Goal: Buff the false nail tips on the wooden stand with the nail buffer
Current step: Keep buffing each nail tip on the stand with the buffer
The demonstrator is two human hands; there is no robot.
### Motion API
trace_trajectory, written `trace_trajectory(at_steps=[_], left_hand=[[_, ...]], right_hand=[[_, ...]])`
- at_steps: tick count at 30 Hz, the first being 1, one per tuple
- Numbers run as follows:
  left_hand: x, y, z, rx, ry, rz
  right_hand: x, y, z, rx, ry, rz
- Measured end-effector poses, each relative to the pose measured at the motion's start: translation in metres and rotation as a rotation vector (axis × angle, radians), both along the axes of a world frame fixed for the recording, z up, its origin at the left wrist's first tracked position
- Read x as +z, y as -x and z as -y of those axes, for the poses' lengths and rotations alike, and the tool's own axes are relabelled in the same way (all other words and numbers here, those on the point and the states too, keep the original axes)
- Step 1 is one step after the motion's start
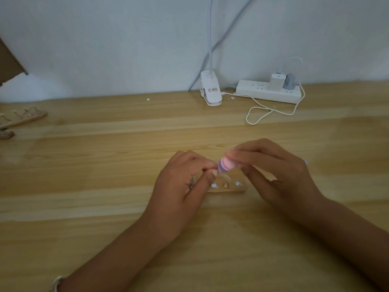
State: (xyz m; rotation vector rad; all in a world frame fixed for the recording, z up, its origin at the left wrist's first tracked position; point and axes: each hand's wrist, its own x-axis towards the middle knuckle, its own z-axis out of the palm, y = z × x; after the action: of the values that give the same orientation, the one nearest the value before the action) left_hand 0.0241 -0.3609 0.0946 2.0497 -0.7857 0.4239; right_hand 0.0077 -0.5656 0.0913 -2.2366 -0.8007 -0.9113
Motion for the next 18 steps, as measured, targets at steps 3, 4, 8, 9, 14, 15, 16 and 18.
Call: trace_trajectory(at_steps=[3,4,8,9,14,15,16,18], left_hand=[[-0.002,-0.002,-0.001,-0.032,-0.027,0.014],[-0.003,-0.002,-0.002,-0.044,-0.040,0.025],[-0.003,-0.003,-0.001,-0.031,-0.053,0.009],[-0.003,-0.003,0.000,-0.028,-0.048,0.004],[-0.005,-0.003,-0.002,-0.090,0.029,-0.014],[-0.005,-0.003,-0.003,-0.088,0.044,-0.031],[-0.004,-0.002,-0.002,-0.075,0.059,-0.051],[-0.003,-0.001,-0.001,-0.051,0.083,-0.080]], right_hand=[[-0.005,0.009,-0.011,0.070,0.022,0.006],[-0.007,0.011,-0.015,0.104,0.050,0.014],[-0.004,0.002,-0.003,0.053,0.062,-0.008],[-0.003,0.000,-0.001,0.028,0.046,-0.017],[-0.009,0.010,-0.014,0.089,0.063,0.022],[-0.008,0.008,-0.011,0.083,0.066,0.019],[-0.007,0.005,-0.008,0.054,0.054,0.010],[-0.006,0.001,-0.003,0.000,0.018,-0.003]])
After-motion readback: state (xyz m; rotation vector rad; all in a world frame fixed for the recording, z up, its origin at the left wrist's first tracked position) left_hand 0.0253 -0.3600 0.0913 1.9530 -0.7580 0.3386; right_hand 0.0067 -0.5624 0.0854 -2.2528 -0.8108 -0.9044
